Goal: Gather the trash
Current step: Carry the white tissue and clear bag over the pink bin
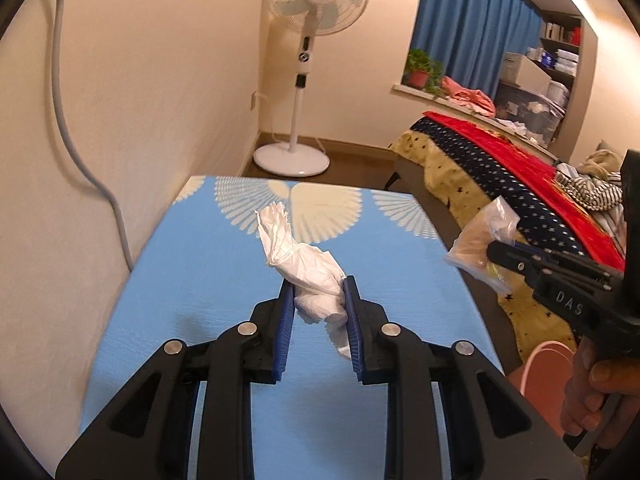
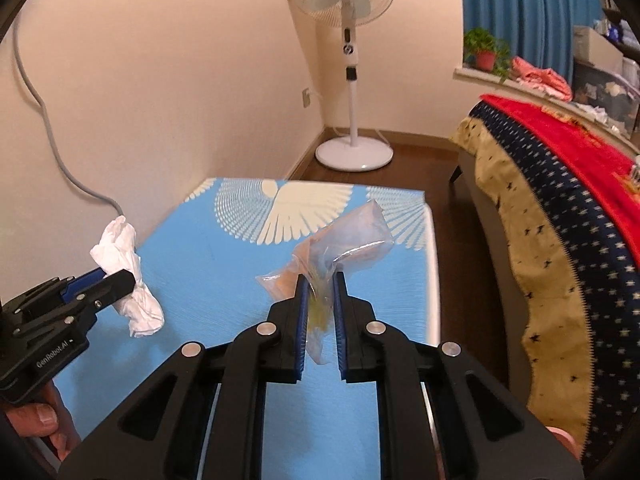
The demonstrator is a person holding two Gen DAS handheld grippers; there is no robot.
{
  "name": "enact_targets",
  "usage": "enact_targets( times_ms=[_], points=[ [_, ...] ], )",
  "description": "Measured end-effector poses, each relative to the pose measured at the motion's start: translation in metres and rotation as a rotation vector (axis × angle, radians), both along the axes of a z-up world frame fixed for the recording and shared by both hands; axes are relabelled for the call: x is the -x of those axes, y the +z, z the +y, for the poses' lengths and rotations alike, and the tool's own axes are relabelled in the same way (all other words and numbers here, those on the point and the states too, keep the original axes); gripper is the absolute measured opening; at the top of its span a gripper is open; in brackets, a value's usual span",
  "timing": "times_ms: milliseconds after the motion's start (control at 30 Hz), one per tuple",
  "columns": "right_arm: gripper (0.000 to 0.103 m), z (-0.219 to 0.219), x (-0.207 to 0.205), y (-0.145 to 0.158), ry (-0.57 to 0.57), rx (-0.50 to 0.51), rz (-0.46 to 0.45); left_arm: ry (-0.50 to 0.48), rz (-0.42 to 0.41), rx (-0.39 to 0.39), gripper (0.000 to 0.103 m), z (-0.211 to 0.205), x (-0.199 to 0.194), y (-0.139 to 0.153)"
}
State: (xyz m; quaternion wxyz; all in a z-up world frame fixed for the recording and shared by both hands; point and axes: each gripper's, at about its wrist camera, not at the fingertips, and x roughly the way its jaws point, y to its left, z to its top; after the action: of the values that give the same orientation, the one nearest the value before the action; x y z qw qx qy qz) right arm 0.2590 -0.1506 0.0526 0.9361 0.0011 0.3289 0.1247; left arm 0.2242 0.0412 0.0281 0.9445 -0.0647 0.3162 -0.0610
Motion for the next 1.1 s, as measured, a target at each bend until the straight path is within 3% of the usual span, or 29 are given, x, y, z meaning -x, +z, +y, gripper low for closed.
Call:
enact_targets(
  times_ms=[167,600,1100],
  points=[
    [0.013,-0.025,0.031,0.02,-0.049,-0.028,-0.017,-0.013,-0.03,0.014,0.024,-0.012,0.018,0.017],
    [0.013,-0.097,0.113,0.066,-0.156,0.032,-0.081,-0.088,-0.062,0.074,0.024,-0.067,0.073,0.04],
    [0.013,-0.166,0.189,0.056,-0.286,0.038,-0.039,-0.25,-0.087,0.041,0.024,-0.155,0.111,0.028]
  ],
)
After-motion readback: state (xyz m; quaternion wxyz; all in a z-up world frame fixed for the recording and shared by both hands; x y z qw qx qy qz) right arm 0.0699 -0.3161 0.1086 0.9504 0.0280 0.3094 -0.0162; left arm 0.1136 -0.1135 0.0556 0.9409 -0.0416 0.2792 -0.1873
